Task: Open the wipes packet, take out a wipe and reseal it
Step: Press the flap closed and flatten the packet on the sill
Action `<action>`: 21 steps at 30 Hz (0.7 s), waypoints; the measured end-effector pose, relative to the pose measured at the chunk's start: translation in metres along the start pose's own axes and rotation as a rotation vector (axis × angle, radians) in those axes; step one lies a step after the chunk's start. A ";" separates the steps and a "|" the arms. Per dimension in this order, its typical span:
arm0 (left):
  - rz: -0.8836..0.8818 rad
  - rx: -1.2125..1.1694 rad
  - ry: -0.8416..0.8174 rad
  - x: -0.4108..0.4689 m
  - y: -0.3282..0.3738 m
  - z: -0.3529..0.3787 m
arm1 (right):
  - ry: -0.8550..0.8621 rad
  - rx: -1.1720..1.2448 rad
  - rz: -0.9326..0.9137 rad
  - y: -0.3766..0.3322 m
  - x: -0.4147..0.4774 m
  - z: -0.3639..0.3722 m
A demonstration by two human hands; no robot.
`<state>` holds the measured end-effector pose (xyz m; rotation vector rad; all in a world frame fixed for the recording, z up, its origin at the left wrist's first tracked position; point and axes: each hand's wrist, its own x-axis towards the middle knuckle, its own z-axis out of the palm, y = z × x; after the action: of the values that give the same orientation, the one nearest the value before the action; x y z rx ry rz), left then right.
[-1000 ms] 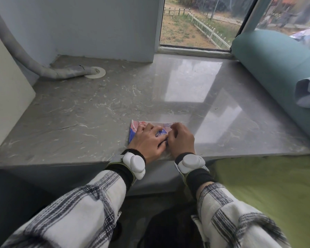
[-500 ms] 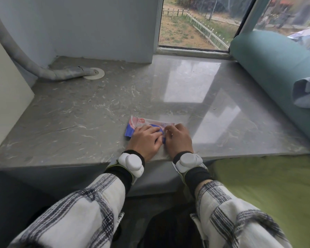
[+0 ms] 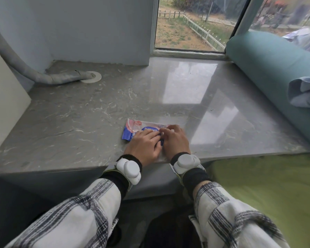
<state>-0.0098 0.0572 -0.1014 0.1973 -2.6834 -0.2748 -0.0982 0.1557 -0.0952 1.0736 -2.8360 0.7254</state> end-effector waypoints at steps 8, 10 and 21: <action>-0.178 0.090 0.011 0.005 -0.004 0.003 | -0.017 0.014 -0.008 0.001 0.001 0.000; -0.234 0.103 0.008 0.005 -0.006 0.004 | -0.014 0.023 -0.006 0.001 0.001 0.001; -0.074 0.051 -0.039 0.005 -0.002 0.004 | -0.005 0.035 -0.006 0.000 0.000 0.000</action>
<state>-0.0158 0.0547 -0.1033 0.3095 -2.7272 -0.2355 -0.0981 0.1559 -0.0950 1.0895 -2.8340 0.7760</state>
